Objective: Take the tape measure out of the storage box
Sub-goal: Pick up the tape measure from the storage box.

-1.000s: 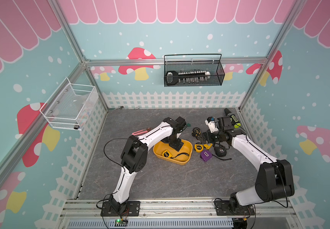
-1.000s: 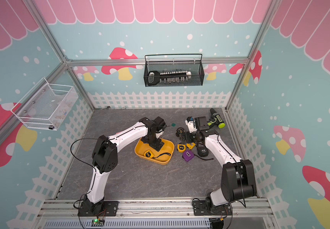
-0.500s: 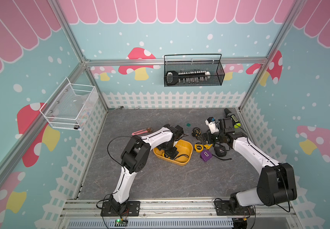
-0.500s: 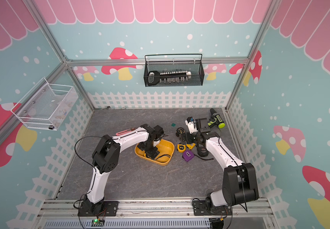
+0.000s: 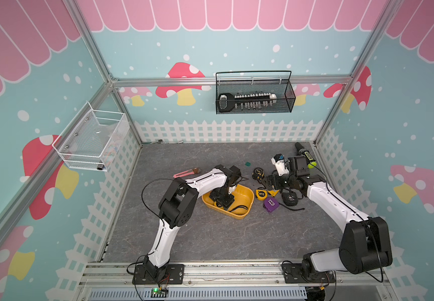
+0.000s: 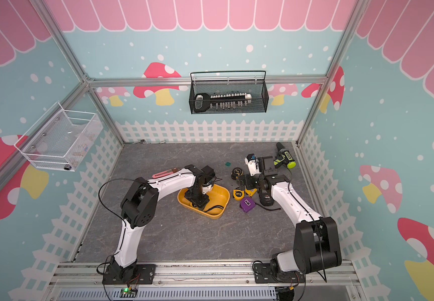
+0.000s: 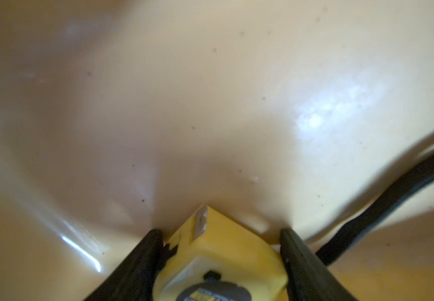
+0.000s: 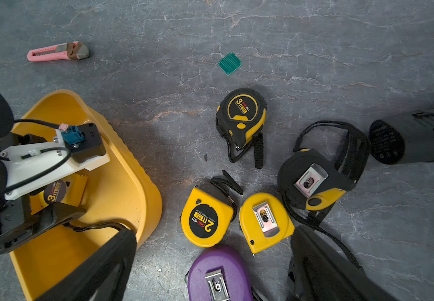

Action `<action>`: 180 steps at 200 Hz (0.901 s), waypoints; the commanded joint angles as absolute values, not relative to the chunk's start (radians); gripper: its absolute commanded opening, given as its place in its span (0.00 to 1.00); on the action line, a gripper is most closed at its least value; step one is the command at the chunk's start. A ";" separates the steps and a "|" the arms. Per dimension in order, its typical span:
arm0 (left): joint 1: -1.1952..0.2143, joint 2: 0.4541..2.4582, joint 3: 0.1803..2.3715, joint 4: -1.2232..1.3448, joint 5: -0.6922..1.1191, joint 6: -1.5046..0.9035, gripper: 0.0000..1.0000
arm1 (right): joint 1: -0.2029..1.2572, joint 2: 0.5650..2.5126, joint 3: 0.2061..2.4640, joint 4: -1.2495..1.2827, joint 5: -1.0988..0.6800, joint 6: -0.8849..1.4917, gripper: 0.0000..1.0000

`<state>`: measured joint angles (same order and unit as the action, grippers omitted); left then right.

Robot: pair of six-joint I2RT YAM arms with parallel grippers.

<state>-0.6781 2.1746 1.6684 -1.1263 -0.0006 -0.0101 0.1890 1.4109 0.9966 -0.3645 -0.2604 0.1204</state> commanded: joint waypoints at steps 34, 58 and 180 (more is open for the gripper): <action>-0.661 2.230 1.740 -1.023 0.000 -0.057 0.49 | 0.187 1.378 0.971 -0.344 -0.233 0.133 0.98; -0.661 2.233 1.806 -1.021 0.006 -0.076 0.47 | 0.187 1.372 0.966 -0.344 -0.222 0.136 0.98; -0.546 2.080 1.870 -0.986 0.313 -0.338 0.47 | 0.190 1.414 0.837 -0.089 -0.657 0.222 0.98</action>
<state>-0.5884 2.1799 1.8561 -1.0260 0.1829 -0.2268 0.1890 1.3930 0.8898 -0.2371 -0.4458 0.1539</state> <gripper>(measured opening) 0.667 0.983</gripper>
